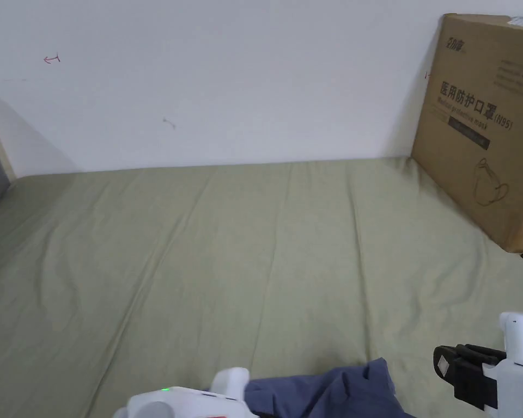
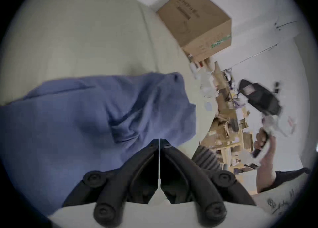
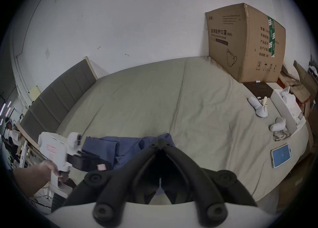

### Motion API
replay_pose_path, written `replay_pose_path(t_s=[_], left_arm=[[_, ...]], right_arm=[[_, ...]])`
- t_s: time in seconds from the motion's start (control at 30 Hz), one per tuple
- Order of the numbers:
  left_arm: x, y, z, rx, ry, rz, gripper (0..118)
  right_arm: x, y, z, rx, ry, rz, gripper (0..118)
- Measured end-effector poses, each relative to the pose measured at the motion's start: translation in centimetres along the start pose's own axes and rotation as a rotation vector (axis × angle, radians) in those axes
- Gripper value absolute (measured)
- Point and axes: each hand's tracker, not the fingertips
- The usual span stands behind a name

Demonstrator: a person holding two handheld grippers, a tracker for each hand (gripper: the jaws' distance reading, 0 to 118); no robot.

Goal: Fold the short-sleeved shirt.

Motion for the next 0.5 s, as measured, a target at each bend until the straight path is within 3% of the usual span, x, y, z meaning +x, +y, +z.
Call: replay_pose_path(t_s=[0.17,0.2,0.23,0.3,0.33,0.5], left_arm=[[-5.1,-0.7,10.5,0.157,-0.119,0.202,3],[-6.7,-0.9,12.7,0.189,-0.144,0.254,13],[-7.7,-1.3,14.0,0.220,-0.150,0.285,40],[-10.1,-2.2,16.6,0.274,-0.121,0.323,113],[-10.4,-2.6,17.0,0.274,-0.095,0.334,118],[-15.7,-4.4,17.2,0.305,-0.116,0.438,118]], right_arm=[[-0.1,0.2,0.1,0.010,0.007,-0.004,0],[-0.2,0.3,0.0,0.009,0.007,0.000,0],[-0.3,0.3,0.0,0.008,0.006,0.002,0],[-0.6,0.3,-0.1,0.005,0.007,0.001,0],[-0.6,0.3,-0.2,0.004,0.010,-0.004,0],[-1.2,0.3,-0.3,-0.010,0.006,-0.004,0]])
